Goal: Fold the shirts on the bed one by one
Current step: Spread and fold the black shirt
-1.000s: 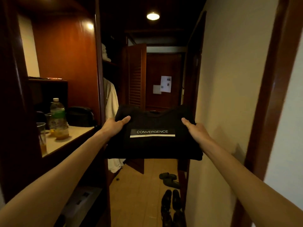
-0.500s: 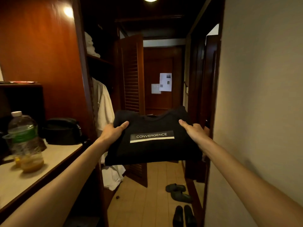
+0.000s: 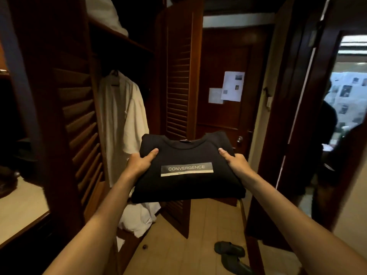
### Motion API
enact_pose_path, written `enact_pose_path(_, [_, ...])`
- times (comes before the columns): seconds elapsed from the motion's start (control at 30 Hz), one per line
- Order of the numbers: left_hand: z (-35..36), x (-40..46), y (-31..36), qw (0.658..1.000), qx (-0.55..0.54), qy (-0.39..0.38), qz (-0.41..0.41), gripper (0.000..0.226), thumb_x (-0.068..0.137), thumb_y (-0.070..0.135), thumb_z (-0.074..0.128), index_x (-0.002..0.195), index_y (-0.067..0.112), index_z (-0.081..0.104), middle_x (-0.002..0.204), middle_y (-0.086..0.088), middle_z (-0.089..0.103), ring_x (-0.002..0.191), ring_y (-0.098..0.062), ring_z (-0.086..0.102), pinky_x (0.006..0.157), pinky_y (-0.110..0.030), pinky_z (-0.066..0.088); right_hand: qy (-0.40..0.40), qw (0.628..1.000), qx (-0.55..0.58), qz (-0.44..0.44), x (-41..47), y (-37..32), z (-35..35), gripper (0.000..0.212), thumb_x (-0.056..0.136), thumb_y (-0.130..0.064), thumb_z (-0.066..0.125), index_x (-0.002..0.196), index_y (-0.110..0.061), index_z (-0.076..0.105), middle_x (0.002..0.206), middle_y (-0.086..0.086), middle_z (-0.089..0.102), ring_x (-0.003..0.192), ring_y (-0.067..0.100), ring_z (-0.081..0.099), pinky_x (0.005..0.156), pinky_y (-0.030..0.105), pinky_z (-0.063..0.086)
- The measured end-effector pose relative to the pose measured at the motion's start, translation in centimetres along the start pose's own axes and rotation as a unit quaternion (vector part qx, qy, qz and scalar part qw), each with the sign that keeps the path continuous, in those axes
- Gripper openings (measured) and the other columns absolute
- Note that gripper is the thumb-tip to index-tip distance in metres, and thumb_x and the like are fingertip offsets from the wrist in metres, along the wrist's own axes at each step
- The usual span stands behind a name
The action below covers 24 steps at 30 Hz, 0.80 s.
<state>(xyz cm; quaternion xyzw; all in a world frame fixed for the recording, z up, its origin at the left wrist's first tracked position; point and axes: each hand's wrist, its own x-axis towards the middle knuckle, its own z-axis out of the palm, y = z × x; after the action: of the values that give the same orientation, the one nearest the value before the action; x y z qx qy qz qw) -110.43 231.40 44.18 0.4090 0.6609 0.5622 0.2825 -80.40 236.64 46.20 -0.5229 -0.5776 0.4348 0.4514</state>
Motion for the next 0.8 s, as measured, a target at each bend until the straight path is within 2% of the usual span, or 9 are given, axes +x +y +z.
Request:
enact_pose_path(0.1, [1.6, 7.3, -2.9, 0.999, -0.006, 0.031, -0.009, 0.055, 0.080, 0.052, 0.076, 0.109, 0.005, 0.072, 0.107, -0.009, 0.073, 0.100, -0.028, 0.068, 0.090, -0.036, 0.054, -0.018, 1.000, -0.010, -0.006, 7.7, 1.7, 2.9, 0.031, 0.092, -0.045, 0.064, 0.088, -0.015, 0.067, 0.088, -0.002, 0.070, 0.082, 0.015, 0.067, 0.063, 0.026, 0.050])
enact_pose_path(0.2, [3.3, 14.9, -5.4, 0.999, -0.008, 0.036, -0.015, 0.052, 0.081, 0.052, 0.076, 0.107, 0.006, 0.073, 0.106, -0.009, 0.073, 0.097, -0.026, 0.068, 0.087, -0.035, 0.055, -0.030, 0.999, -0.011, -0.009, 15.4, 3.7, 6.1, 0.030, 0.094, -0.043, 0.063, 0.080, -0.017, 0.069, 0.076, -0.006, 0.071, 0.072, 0.009, 0.068, 0.054, 0.020, 0.049])
enact_pose_path(0.33, [4.9, 25.2, -7.2, 0.999, -0.007, 0.029, -0.026, 0.060, 0.082, 0.054, 0.074, 0.118, 0.006, 0.068, 0.109, -0.008, 0.070, 0.102, -0.028, 0.066, 0.093, -0.039, 0.054, -0.051, 0.998, -0.025, -0.004, 25.5, 5.3, 10.4, 0.039, 0.096, -0.041, 0.060, 0.080, -0.007, 0.068, 0.079, 0.005, 0.070, 0.072, 0.016, 0.064, 0.060, 0.024, 0.047])
enact_pose_path(0.4, [5.3, 30.0, -7.6, 0.999, -0.016, 0.024, -0.031, 0.055, 0.083, 0.053, 0.074, 0.115, 0.009, 0.069, 0.102, -0.004, 0.071, 0.097, -0.024, 0.067, 0.087, -0.036, 0.054, -0.063, 0.998, -0.021, -0.005, 30.4, 5.5, 12.7, 0.042, 0.096, -0.042, 0.058, 0.087, -0.002, 0.068, 0.086, 0.014, 0.069, 0.079, 0.023, 0.064, 0.068, 0.031, 0.046])
enact_pose_path(0.5, [4.6, 36.1, -8.5, 0.998, -0.016, 0.048, -0.037, 0.039, 0.084, 0.049, 0.074, 0.102, 0.015, 0.071, 0.086, 0.006, 0.070, 0.083, -0.013, 0.067, 0.067, -0.025, 0.051, -0.087, 0.996, -0.017, -0.009, 37.2, 5.5, 17.0, 0.047, 0.096, -0.042, 0.059, 0.097, 0.003, 0.070, 0.095, 0.017, 0.072, 0.088, 0.029, 0.066, 0.077, 0.035, 0.048])
enact_pose_path(0.63, [1.2, 42.3, -11.3, 0.992, -0.003, 0.115, -0.059, 0.033, 0.085, 0.052, 0.071, 0.091, 0.020, 0.069, 0.080, 0.009, 0.069, 0.076, -0.008, 0.065, 0.057, -0.020, 0.045, -0.155, 0.988, -0.021, -0.009, 45.0, 5.7, 25.4, 0.038, 0.095, -0.044, 0.060, 0.089, -0.009, 0.071, 0.084, 0.004, 0.074, 0.080, 0.018, 0.070, 0.068, 0.025, 0.050])
enact_pose_path(0.7, [-1.1, 44.8, -13.5, 0.985, 0.000, 0.155, -0.080, 0.040, 0.085, 0.055, 0.069, 0.093, 0.016, 0.068, 0.087, 0.002, 0.070, 0.085, -0.016, 0.068, 0.060, -0.022, 0.047, -0.194, 0.981, -0.009, -0.015, 48.3, 6.0, 30.5, 0.031, 0.095, -0.043, 0.060, 0.088, -0.015, 0.071, 0.082, -0.002, 0.075, 0.077, 0.013, 0.072, 0.065, 0.021, 0.051])
enact_pose_path(0.73, [-2.2, 46.0, -14.7, 0.980, -0.001, 0.176, -0.093, 0.046, 0.085, 0.057, 0.068, 0.100, 0.013, 0.068, 0.095, -0.002, 0.071, 0.094, -0.022, 0.069, 0.065, -0.026, 0.051, -0.214, 0.977, -0.002, -0.018, 50.0, 6.3, 33.2, 0.028, 0.095, -0.043, 0.061, 0.087, -0.018, 0.071, 0.080, -0.004, 0.075, 0.075, 0.009, 0.072, 0.063, 0.018, 0.051])
enact_pose_path(0.8, [-4.4, 48.3, -17.1, 0.968, -0.007, 0.220, -0.123, 0.065, 0.085, 0.061, 0.066, 0.122, 0.008, 0.063, 0.117, -0.009, 0.068, 0.111, -0.030, 0.065, 0.089, -0.039, 0.055, -0.260, 0.965, 0.006, -0.020, 53.1, 7.0, 38.6, 0.024, 0.095, -0.041, 0.061, 0.087, -0.020, 0.071, 0.077, -0.007, 0.075, 0.069, 0.005, 0.072, 0.055, 0.012, 0.049])
